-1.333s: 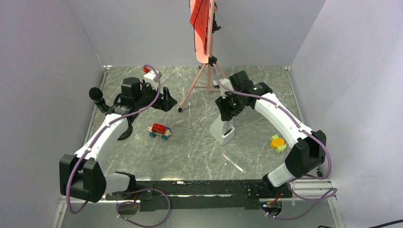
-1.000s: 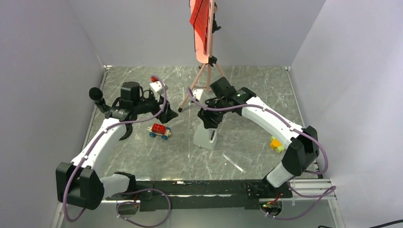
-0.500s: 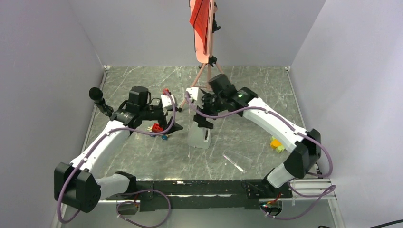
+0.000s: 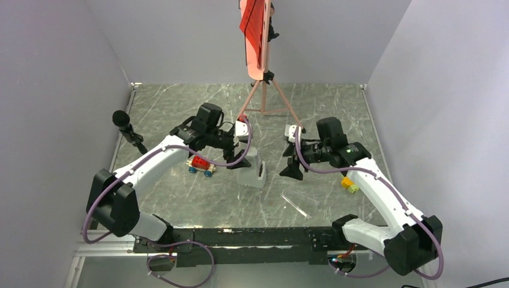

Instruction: Pack up the instrument practice props

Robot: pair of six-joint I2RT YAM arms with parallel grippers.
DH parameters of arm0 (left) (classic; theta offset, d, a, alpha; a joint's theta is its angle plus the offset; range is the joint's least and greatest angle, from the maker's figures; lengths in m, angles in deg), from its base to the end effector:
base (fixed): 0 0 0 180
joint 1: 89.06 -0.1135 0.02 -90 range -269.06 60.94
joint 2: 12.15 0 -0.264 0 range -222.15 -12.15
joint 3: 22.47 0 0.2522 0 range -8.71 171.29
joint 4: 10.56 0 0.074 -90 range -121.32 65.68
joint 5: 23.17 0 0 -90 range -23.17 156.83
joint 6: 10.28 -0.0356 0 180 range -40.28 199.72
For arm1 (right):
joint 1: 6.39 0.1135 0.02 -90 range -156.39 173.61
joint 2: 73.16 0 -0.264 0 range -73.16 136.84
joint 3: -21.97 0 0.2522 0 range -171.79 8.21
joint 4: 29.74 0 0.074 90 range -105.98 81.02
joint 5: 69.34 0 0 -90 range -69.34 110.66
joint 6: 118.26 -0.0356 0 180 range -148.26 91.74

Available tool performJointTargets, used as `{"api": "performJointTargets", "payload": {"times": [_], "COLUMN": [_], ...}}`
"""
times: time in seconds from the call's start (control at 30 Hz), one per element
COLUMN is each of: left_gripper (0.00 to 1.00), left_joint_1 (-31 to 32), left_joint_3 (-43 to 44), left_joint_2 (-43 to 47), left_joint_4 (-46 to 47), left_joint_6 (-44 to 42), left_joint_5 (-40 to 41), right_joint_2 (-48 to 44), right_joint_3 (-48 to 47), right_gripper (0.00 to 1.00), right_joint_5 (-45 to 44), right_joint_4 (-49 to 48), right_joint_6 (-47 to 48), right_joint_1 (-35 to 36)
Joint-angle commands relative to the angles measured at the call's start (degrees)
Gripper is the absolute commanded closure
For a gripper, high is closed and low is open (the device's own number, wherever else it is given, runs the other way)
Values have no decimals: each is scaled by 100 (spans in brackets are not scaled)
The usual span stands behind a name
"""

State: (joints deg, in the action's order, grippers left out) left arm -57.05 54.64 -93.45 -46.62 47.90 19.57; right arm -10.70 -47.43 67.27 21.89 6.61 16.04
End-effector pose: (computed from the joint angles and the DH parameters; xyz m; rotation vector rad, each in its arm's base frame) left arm 0.2460 -0.1846 0.2926 1.4842 1.5704 -0.9281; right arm 0.1919 0.1072 0.3088 -1.3719 1.7037 0.8246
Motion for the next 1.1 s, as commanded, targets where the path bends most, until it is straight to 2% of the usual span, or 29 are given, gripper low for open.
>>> {"api": "performJointTargets", "payload": {"times": [0.0,0.27,0.37,0.5,0.63,0.83,1.07], "left_gripper": [2,23,30,47,58,84,93], "left_joint_1": [37,51,48,51,53,86,122], "left_joint_3": [559,1008,909,864,781,696,653], "left_joint_2": [-220,-564,-498,-477,-464,-447,-449], "left_joint_4": [-386,-980,-929,-999,-1032,-1005,-968], "left_joint_6": [-516,-910,-997,-1079,-1126,-1134,-1101], "left_joint_5": [65,71,76,117,199,314,366], "right_joint_2": [-115,584,799,1012,1170,1306,1381], "right_joint_3": [610,661,607,585,624,575,554], "right_gripper": [29,39,42,45,48,51,52], "right_joint_5": [652,744,659,537,448,357,344], "right_joint_4": [-1255,-2540,-2749,-2912,-3042,-3116,-2845], "right_joint_6": [-212,-520,-628,-743,-766,-753,-320], "right_joint_1": [13,133,258,363,413,499,665]}}
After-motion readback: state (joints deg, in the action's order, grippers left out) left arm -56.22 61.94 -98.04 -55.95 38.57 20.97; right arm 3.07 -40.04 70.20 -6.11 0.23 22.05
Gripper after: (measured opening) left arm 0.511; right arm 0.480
